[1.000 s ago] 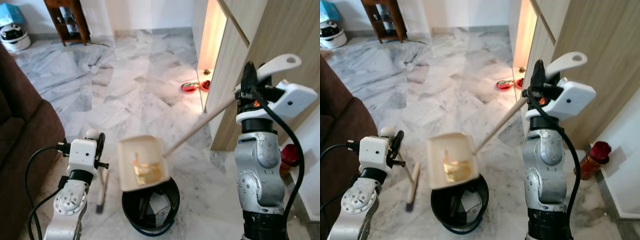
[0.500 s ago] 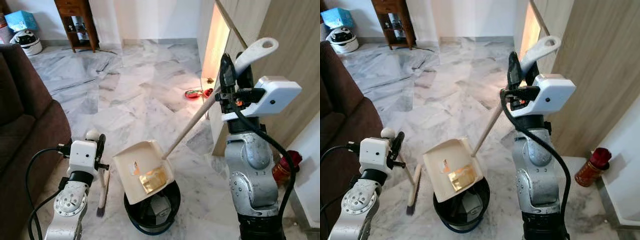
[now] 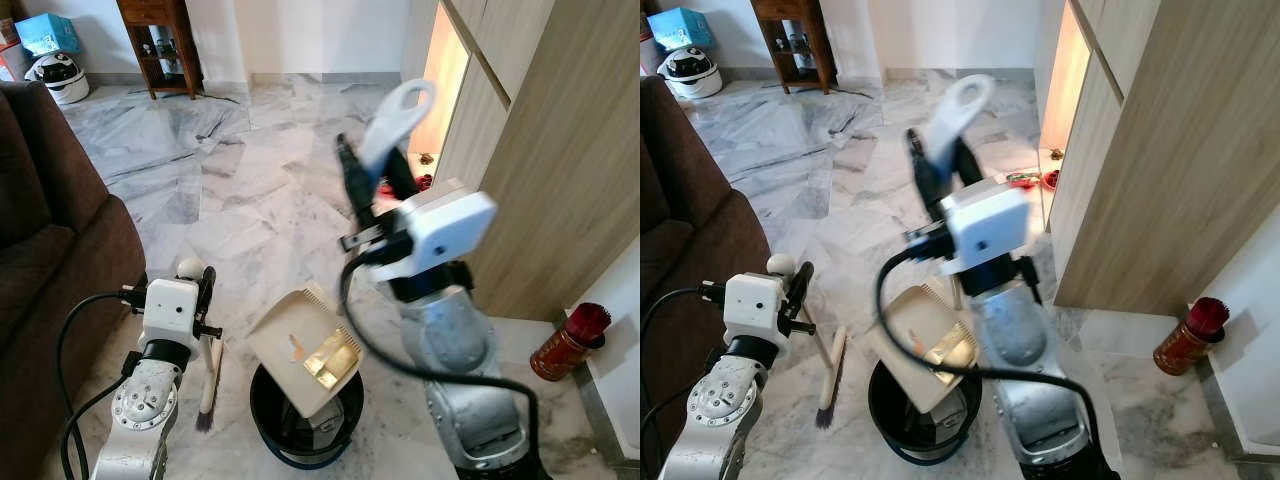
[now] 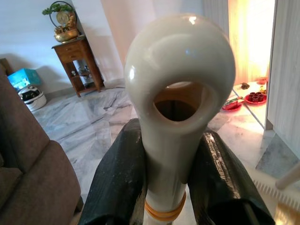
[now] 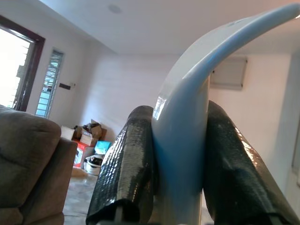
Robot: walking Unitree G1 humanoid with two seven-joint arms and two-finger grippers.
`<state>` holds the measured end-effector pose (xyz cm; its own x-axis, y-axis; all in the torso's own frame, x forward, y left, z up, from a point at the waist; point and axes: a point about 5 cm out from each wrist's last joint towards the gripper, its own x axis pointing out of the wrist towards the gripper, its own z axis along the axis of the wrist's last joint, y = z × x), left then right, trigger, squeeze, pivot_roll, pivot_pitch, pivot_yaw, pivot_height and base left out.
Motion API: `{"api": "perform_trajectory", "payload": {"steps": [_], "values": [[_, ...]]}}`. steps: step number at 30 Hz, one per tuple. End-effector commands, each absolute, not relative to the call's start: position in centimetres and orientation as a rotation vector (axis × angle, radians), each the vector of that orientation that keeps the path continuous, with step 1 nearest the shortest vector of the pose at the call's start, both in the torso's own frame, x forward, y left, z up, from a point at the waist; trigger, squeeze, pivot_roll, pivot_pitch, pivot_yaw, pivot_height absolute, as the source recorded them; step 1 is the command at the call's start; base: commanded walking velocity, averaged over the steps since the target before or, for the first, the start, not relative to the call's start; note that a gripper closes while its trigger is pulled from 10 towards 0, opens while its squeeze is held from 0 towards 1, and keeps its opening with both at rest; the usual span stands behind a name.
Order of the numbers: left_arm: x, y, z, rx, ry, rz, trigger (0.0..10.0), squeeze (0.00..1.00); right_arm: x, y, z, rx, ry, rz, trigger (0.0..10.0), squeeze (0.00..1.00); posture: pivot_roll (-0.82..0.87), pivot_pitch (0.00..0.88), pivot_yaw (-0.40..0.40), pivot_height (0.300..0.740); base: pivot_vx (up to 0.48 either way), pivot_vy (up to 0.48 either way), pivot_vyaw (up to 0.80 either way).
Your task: Sweep floor
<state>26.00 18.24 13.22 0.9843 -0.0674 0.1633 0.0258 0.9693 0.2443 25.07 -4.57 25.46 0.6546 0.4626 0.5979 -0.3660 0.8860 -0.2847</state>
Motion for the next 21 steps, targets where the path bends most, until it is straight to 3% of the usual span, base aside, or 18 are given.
{"api": "perform_trajectory", "payload": {"steps": [1,21], "values": [[26.2,18.2,14.2,0.261,-0.226,-0.055,10.0,0.00,23.1,-3.5,27.7,-0.172,-0.886,0.500,10.0,0.00,0.03,0.077,0.059,0.740,0.000,0.000,0.00],[26.3,18.1,14.2,0.262,-0.236,-0.058,10.0,0.00,21.6,-1.5,28.6,-0.210,-0.973,0.519,10.0,0.00,0.04,0.079,0.054,0.740,0.000,0.000,0.00]]}}
